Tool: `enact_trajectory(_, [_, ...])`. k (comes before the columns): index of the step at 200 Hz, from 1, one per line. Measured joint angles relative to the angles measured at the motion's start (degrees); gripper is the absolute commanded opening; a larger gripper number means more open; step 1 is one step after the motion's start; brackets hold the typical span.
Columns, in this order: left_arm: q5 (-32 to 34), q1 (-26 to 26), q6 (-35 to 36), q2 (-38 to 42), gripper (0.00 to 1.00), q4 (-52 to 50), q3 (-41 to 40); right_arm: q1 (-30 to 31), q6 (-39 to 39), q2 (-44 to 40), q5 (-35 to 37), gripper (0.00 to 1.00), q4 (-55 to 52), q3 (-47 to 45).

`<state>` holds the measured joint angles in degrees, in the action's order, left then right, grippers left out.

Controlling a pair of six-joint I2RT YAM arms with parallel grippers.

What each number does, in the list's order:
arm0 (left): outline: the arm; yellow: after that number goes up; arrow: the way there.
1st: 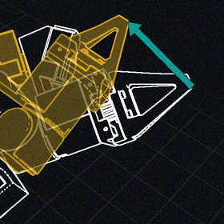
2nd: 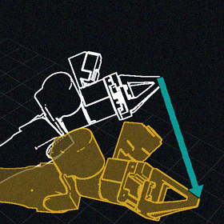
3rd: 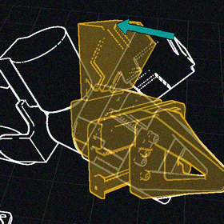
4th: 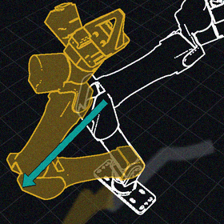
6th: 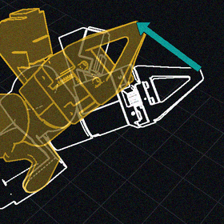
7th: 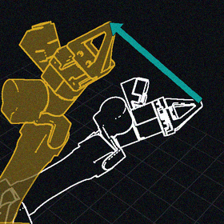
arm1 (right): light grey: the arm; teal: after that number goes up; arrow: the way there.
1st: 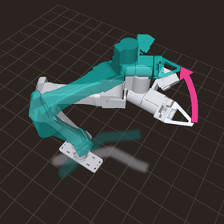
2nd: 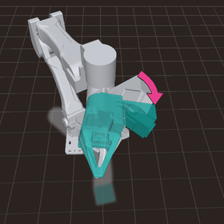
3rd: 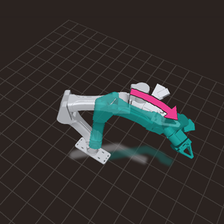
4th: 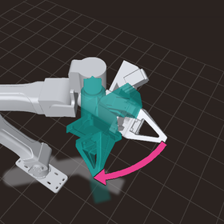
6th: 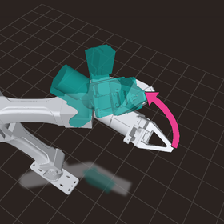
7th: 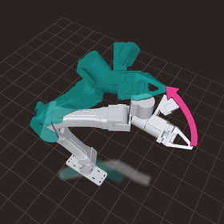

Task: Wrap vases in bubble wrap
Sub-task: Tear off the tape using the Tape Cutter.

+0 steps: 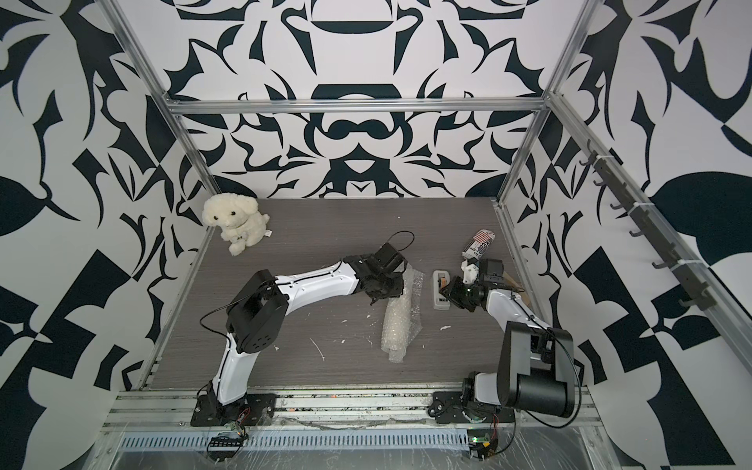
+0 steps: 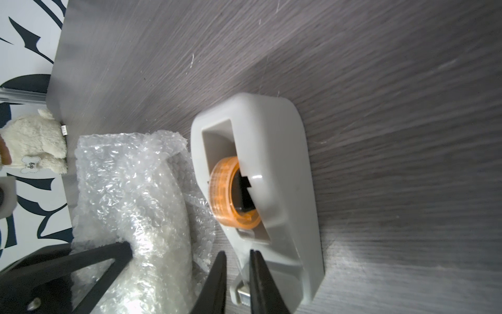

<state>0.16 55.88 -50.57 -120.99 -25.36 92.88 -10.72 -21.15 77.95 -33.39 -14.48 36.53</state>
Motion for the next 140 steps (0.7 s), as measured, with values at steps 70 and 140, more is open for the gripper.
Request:
enact_trajectory(70, [0.0, 0.0, 0.0, 0.0, 0.24, 0.0, 0.0, 0.0, 0.2, 1.6, -0.5, 0.15, 0.0, 0.3])
enact_trajectory(140, [0.0, 0.0, 0.0, 0.0, 0.24, 0.0, 0.0, 0.0, 0.4, 2.1, -0.5, 0.21, -0.1, 1.2])
